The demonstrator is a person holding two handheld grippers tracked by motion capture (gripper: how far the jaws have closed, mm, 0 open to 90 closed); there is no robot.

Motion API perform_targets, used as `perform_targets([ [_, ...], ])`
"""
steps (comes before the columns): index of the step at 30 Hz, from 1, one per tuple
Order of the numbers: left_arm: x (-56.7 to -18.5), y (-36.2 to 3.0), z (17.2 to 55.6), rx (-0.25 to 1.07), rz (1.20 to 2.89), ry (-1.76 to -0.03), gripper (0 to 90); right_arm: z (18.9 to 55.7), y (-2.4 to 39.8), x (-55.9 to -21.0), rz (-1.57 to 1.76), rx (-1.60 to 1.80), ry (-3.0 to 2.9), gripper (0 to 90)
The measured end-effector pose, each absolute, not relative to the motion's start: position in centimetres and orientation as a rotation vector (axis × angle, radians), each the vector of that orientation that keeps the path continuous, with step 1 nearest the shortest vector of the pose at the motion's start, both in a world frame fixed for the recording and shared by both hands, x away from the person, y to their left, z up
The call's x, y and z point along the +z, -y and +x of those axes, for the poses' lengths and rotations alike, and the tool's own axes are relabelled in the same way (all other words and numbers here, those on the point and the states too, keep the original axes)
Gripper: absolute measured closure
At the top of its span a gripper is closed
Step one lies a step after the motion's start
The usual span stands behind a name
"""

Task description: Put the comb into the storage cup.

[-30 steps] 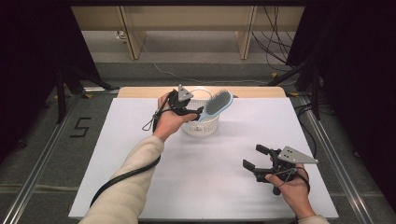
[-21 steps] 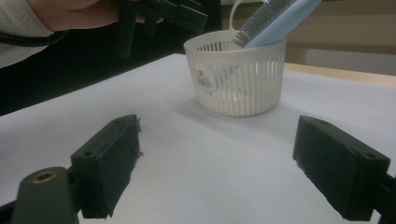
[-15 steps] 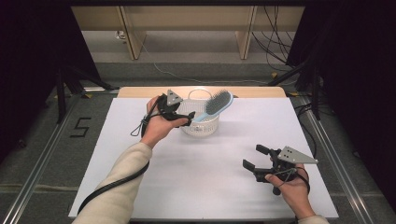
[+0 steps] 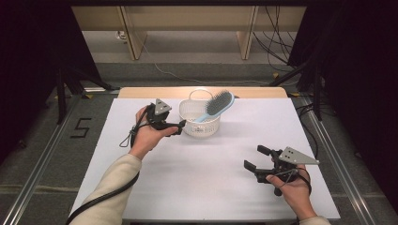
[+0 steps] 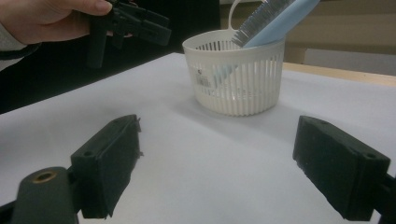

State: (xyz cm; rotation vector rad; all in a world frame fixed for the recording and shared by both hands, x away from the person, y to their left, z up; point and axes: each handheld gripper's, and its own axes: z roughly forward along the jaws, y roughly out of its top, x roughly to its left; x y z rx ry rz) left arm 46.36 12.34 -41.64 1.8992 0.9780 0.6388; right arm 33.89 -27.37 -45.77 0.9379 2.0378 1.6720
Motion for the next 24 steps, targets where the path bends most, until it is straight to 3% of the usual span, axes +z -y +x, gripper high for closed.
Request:
perform_targets([
  [24, -42.8, -14.8, 43.7, 0.607, 1.874, -0.989, 10.5, 33.9, 27.4, -45.8, 0.943, 1.666, -2.036, 15.6],
])
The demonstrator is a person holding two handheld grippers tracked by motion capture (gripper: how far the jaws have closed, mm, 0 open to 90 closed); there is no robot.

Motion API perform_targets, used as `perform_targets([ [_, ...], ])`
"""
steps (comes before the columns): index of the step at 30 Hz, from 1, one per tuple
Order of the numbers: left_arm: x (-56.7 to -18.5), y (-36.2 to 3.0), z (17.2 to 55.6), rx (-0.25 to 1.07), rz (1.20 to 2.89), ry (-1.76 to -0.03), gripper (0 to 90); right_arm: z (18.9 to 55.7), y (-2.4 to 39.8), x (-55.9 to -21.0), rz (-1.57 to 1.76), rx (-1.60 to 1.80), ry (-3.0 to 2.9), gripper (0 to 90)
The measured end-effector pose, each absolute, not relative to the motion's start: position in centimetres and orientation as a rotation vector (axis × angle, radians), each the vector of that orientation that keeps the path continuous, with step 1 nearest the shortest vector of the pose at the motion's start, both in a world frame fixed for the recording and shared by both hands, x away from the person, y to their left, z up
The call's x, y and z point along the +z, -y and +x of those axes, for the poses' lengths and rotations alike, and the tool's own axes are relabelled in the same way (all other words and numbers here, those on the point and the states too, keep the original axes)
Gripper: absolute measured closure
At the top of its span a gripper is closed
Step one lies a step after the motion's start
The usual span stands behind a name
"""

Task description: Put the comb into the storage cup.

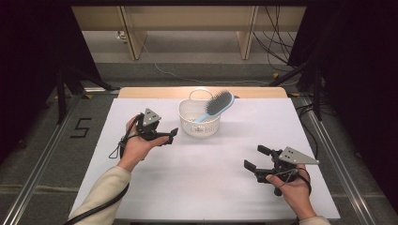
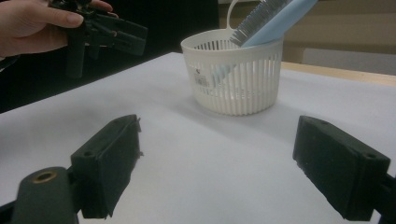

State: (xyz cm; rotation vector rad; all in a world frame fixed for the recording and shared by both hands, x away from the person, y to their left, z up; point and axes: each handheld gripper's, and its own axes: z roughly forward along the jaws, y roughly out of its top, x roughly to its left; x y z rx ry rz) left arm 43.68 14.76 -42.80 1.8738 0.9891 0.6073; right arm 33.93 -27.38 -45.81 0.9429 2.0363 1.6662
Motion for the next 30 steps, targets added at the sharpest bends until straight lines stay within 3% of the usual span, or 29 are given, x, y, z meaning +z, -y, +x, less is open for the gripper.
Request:
perform_targets([
  [30, -43.2, -17.1, 40.5, 0.606, 1.871, -0.992, 10.5, 33.9, 27.4, -45.7, 0.942, 1.663, -2.033, 15.6],
])
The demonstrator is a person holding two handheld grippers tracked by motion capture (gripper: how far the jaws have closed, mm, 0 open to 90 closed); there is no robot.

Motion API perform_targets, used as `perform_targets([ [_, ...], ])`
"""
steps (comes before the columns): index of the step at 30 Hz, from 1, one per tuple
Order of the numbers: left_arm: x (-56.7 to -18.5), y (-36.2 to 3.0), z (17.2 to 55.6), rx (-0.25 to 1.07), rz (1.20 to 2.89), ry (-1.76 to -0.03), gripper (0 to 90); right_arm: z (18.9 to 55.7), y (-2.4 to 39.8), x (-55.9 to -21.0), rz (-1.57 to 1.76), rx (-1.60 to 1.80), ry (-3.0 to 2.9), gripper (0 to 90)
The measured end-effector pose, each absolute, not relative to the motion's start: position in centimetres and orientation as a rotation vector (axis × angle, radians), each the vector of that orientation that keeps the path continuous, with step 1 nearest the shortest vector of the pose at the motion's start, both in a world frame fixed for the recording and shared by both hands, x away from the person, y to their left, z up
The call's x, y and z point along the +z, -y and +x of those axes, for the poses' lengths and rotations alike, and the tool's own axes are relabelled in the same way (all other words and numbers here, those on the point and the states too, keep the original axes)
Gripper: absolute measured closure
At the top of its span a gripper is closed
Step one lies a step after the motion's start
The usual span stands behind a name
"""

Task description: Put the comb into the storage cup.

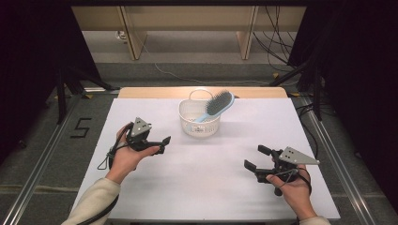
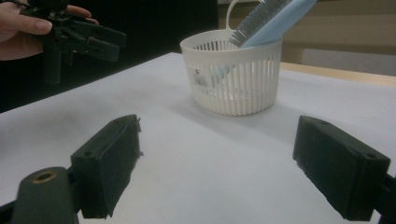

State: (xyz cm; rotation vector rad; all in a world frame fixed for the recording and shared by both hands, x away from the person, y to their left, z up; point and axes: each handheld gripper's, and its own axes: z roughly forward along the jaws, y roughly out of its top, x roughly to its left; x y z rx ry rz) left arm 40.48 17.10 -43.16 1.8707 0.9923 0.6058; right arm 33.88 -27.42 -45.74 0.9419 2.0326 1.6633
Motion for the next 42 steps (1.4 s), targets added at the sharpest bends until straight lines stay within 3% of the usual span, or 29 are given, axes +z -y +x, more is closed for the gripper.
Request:
perform_targets([
  [42, -43.6, -19.8, 36.7, 0.607, 1.850, -0.954, 10.6, 33.9, 27.5, -45.7, 0.937, 1.653, -2.034, 15.6],
])
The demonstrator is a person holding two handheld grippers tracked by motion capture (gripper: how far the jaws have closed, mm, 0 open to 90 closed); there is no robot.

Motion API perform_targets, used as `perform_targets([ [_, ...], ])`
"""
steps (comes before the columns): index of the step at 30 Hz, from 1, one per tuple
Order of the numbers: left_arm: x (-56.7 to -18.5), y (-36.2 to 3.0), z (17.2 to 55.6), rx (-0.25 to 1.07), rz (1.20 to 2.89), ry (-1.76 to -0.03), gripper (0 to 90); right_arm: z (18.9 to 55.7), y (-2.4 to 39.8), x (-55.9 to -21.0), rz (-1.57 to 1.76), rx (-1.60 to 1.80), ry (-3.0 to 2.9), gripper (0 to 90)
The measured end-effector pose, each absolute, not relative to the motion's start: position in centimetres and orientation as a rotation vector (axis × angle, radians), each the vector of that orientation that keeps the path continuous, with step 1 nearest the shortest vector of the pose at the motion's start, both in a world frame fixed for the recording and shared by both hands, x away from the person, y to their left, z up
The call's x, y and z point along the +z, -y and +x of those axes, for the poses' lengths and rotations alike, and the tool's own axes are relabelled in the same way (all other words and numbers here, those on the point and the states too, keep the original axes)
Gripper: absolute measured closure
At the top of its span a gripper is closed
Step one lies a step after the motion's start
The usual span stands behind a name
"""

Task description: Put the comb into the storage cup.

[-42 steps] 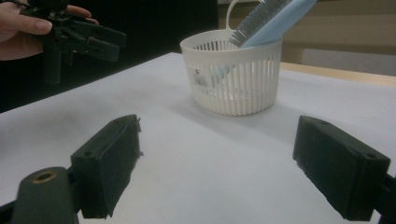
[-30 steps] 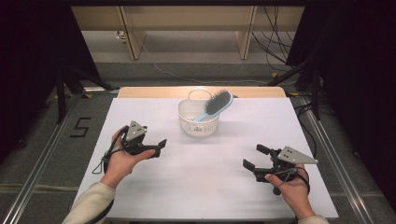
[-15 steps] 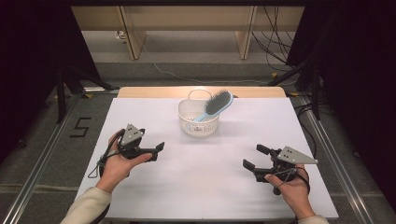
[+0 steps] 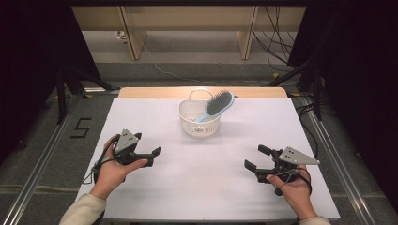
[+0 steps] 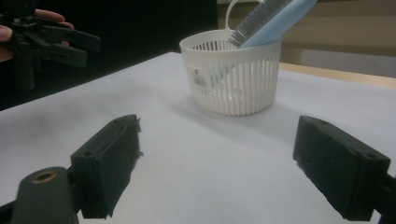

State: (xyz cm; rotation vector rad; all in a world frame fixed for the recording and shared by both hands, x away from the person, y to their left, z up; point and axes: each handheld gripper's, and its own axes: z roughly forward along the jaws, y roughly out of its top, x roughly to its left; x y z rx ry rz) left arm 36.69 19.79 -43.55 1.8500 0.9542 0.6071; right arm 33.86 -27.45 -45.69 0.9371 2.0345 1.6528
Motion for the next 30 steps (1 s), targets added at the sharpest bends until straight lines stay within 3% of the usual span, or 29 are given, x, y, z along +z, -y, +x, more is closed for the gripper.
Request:
perform_targets([
  [30, -44.9, -22.2, 34.7, 0.648, 1.829, -0.940, 10.7, 33.9, 27.4, -45.7, 0.936, 1.645, -2.040, 15.5],
])
